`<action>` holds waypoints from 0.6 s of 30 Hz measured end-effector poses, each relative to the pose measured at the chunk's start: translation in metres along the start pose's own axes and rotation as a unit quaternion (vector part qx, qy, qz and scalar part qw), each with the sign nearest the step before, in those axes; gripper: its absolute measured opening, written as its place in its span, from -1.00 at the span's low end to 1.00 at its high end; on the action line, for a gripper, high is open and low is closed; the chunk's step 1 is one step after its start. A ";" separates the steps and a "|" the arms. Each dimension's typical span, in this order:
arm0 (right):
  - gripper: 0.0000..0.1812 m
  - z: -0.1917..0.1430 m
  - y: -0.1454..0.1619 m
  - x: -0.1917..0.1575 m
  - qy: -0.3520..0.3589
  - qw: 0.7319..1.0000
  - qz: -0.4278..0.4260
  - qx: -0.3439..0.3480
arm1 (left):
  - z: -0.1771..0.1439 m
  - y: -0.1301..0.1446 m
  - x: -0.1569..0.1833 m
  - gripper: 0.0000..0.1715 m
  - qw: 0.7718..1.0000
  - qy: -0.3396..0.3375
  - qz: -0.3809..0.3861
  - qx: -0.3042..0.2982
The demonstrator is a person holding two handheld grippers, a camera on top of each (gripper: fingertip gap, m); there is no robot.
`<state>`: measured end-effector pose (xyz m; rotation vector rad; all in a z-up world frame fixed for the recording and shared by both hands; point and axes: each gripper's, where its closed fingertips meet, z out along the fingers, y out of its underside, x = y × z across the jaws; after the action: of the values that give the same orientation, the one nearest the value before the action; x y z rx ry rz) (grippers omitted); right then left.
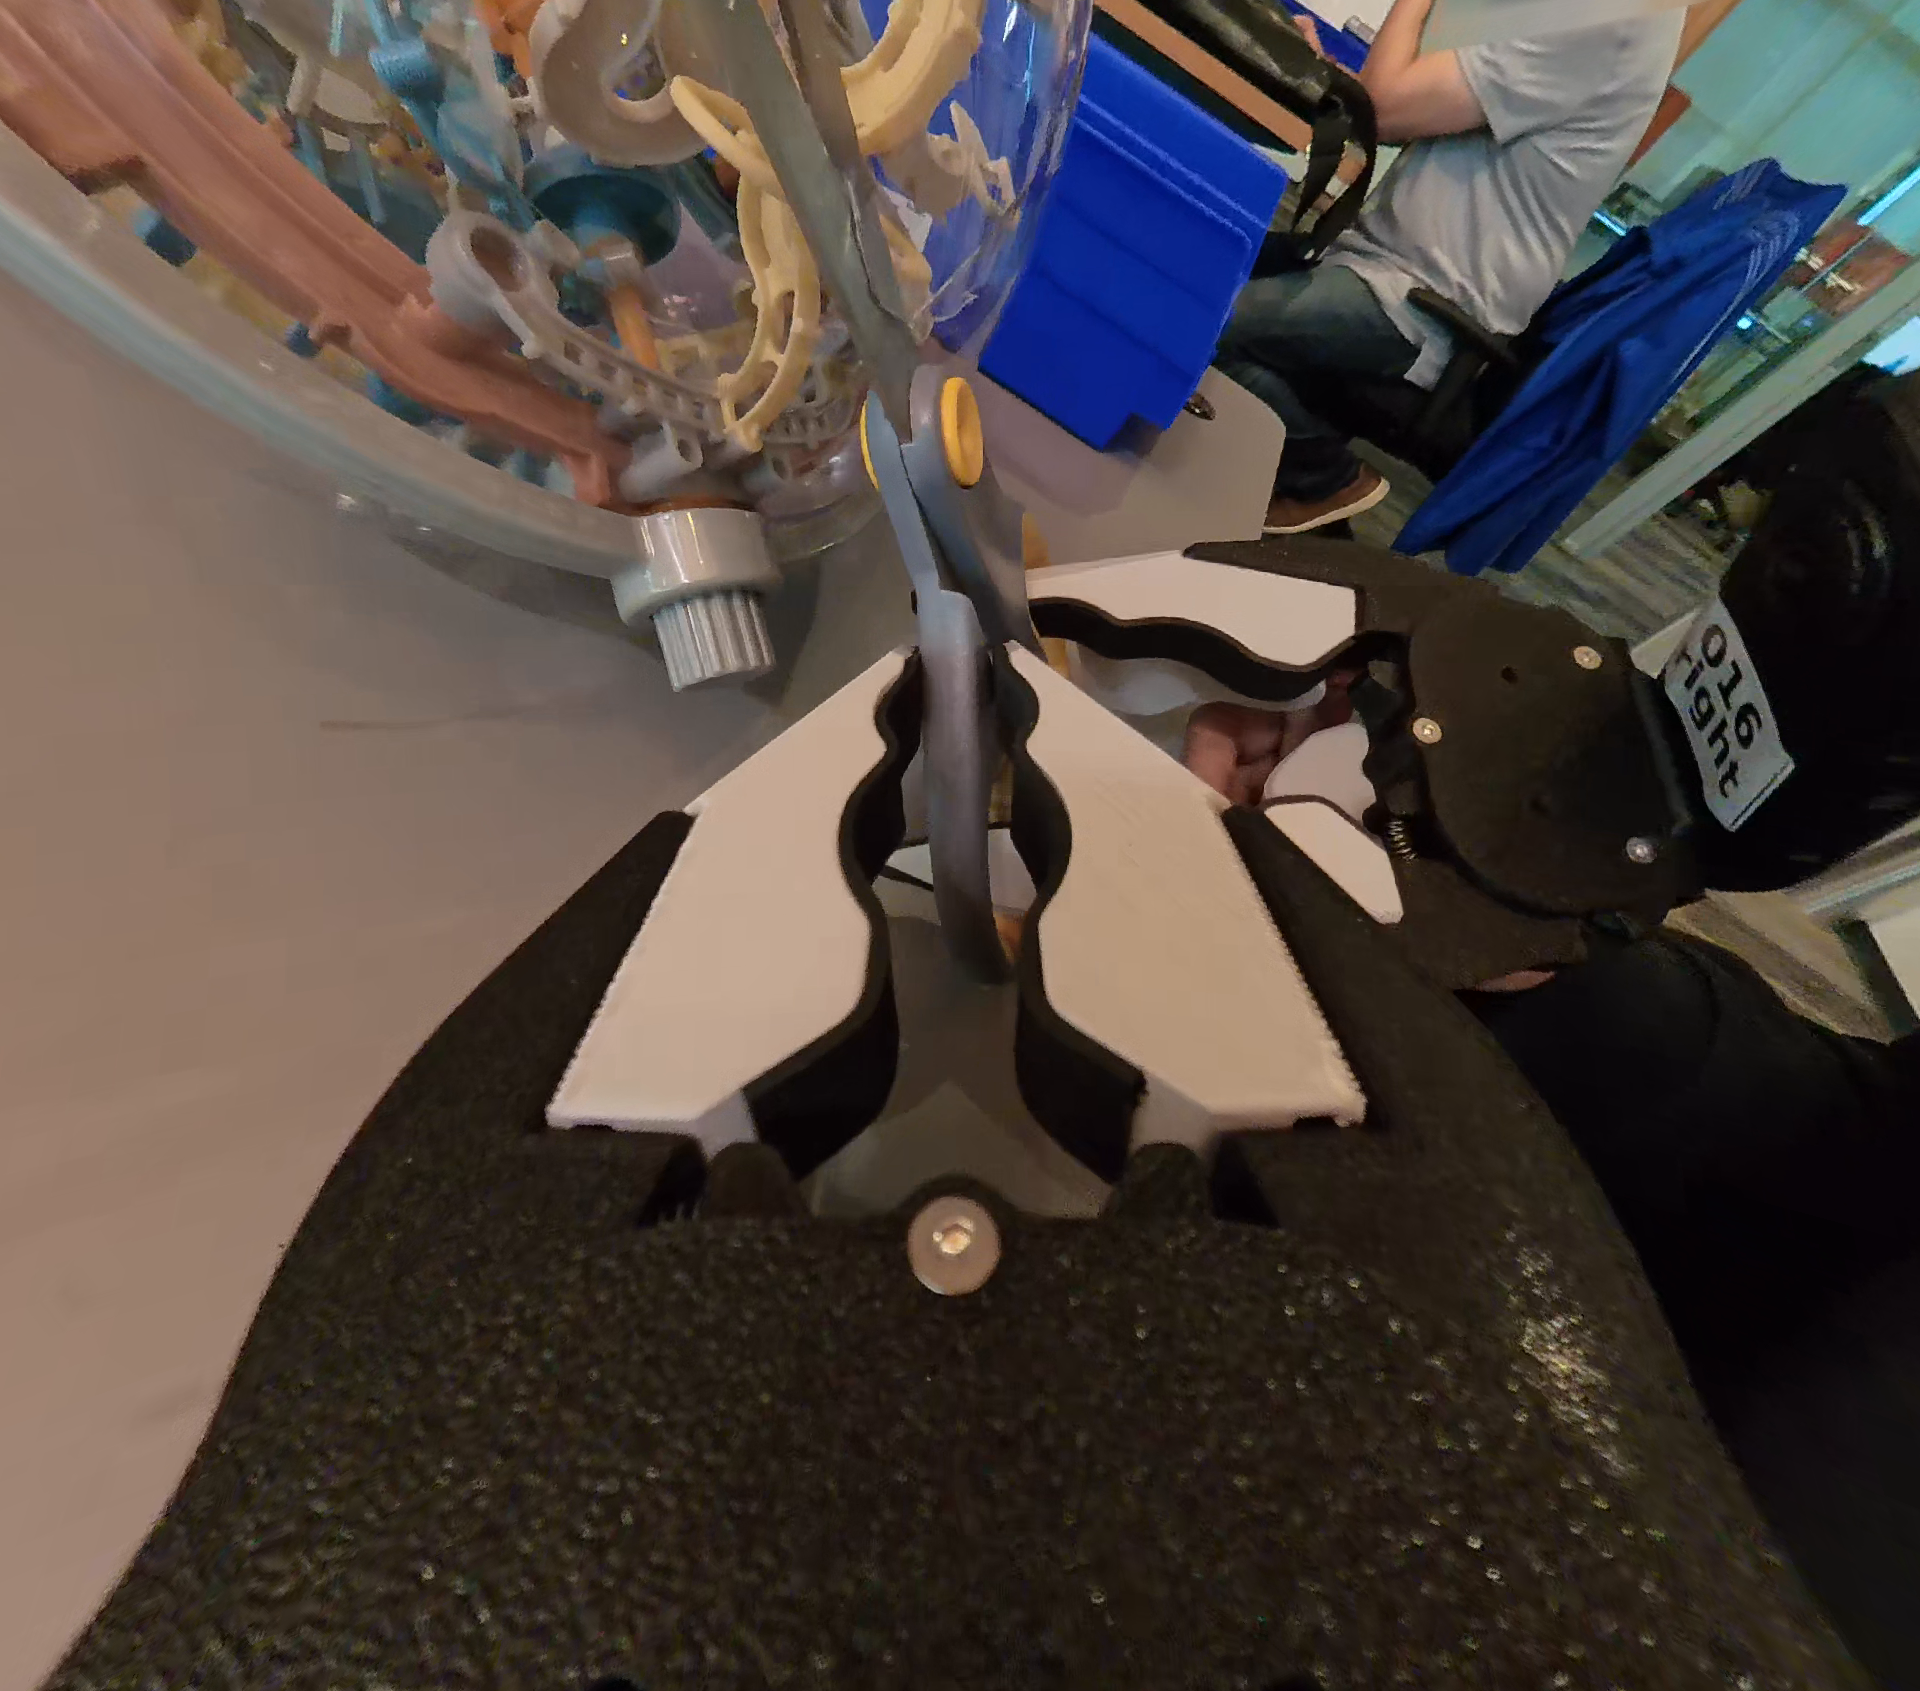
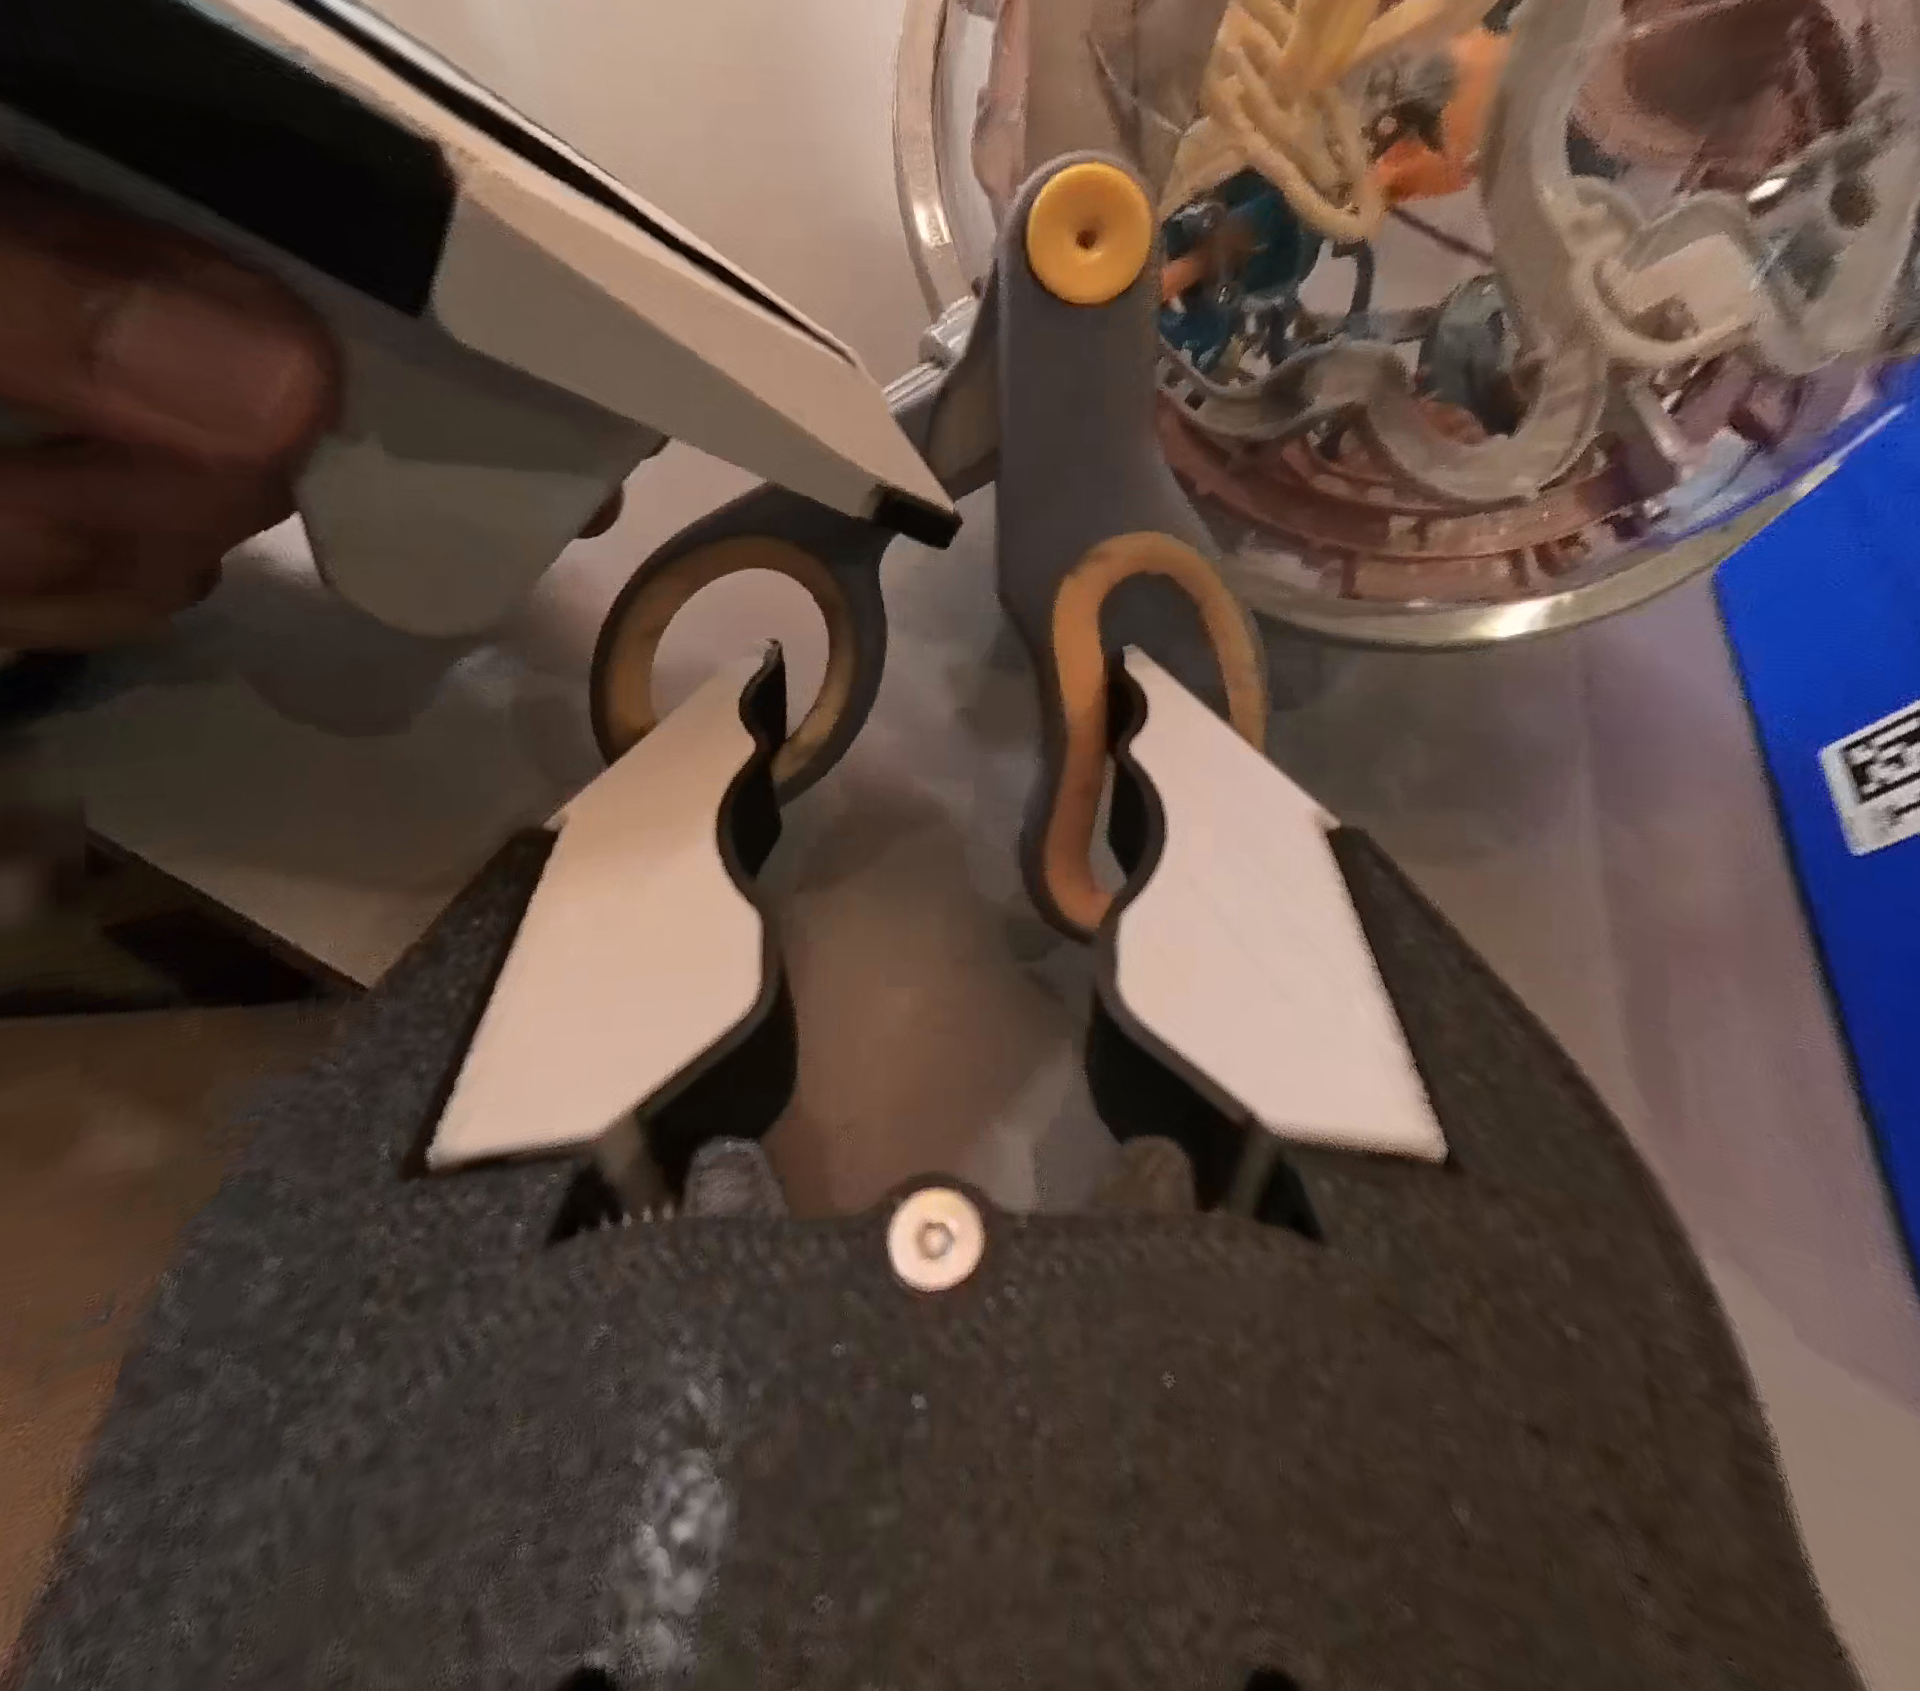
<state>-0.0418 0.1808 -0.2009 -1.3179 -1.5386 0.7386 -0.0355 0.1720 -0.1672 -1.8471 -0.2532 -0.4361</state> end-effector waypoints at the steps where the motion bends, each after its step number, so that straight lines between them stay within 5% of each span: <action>1: -0.34 -0.002 -0.001 0.000 0.000 1.000 -0.015 0.007 | 0.000 0.000 0.001 -0.89 1.000 0.002 0.001 -0.001; 18: -0.35 -0.025 0.019 -0.002 -0.115 0.992 -0.050 -0.008 | 0.004 0.017 0.009 -0.88 0.997 -0.002 0.061 -0.055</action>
<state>-0.0114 0.1804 -0.2090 -1.1895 -1.7823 0.8396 -0.0198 0.1697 -0.1788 -1.9591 -0.1207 -0.3677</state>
